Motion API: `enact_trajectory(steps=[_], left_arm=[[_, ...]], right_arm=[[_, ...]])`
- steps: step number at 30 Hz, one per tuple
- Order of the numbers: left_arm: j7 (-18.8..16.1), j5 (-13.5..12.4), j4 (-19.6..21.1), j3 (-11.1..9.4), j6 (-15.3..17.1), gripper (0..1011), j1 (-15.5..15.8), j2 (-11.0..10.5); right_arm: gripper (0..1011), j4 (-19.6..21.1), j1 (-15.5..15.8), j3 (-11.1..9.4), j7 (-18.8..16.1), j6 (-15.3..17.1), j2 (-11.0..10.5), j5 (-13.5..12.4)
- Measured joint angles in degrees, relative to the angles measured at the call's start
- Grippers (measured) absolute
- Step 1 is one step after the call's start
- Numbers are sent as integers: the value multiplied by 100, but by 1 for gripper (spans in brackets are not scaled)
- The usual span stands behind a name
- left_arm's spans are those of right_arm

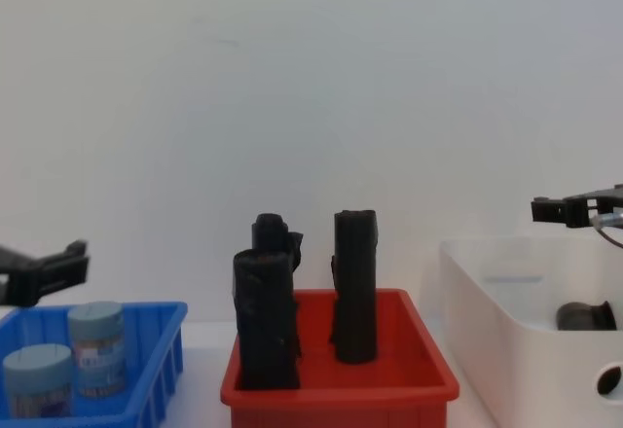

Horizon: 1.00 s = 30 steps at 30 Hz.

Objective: Pick the cotton swabs from the blue box and place them into the white box.

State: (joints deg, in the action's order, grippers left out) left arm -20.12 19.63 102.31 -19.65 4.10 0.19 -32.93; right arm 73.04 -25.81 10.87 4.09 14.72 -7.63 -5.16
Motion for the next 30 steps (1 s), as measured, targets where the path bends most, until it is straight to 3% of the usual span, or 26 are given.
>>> enact_trajectory(steps=[7, 13, 30], left_arm=[[56, 296, -208, 117, -30, 1004, -60, -67], [361, 497, -474, 223, -8, 1004, -2, -87], [1410, 542, -1178, 342, 260, 1004, 382, -5]], right_arm=[[1002, -4, -2, 0, 0, 2, 0, -1], [1002, -6, -3, 0, 0, 1, 0, 0], [1002, -6, -2, 0, 0, 1, 0, -1]])
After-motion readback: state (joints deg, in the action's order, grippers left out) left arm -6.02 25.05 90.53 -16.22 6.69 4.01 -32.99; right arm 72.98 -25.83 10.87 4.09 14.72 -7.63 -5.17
